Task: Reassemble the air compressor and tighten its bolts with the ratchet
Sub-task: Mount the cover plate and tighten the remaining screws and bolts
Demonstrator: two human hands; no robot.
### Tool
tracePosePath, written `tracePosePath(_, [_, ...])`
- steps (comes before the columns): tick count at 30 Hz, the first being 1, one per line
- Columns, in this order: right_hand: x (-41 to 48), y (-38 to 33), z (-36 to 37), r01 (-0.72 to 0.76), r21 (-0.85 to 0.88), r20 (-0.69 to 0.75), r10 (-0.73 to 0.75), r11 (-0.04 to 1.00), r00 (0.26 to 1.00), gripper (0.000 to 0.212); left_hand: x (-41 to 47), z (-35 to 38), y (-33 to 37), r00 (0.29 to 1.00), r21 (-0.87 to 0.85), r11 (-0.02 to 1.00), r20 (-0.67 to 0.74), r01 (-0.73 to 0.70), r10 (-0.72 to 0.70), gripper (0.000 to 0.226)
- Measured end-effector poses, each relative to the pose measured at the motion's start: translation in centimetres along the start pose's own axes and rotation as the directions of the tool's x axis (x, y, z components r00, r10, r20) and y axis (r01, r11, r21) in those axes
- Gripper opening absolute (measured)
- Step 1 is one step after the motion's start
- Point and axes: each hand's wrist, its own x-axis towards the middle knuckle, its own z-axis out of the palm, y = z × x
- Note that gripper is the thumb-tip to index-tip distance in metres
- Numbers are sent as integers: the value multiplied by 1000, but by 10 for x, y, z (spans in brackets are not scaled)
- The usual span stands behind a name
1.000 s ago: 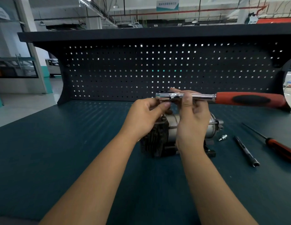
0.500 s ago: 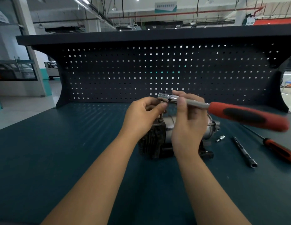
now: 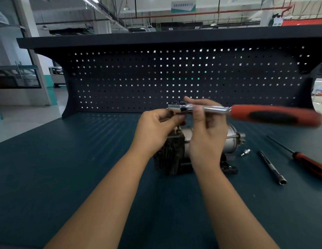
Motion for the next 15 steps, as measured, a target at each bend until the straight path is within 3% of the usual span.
tracePosePath(3, [14, 7, -3, -248, 253, -6, 258, 935, 966, 7, 0, -2, 1, 999, 30, 1000, 41, 0, -1, 9])
tracePosePath(5, [23, 11, -4, -300, 220, -37, 315, 928, 948, 8, 1, -2, 1, 999, 38, 999, 53, 5, -7, 9])
tracePosePath(7, [15, 10, -2, -184, 111, -70, 192, 977, 979, 4, 2, -3, 1, 998, 53, 998, 52, 18, -21, 10])
tracePosePath(10, [5, 6, -3, 76, -35, -86, -79, 996, 993, 14, 1, -1, 2, 999, 82, 996, 25, 34, -36, 8])
tracePosePath(13, [2, 9, -8, 278, -274, 10, -287, 921, 958, 3, 2, 2, 3, 998, 83, 995, -40, 56, -52, 4])
tracePosePath(15, [0, 12, -10, 397, -412, 79, -402, 820, 912, 18, 3, 3, 2, 995, 43, 996, -67, 82, -79, 4])
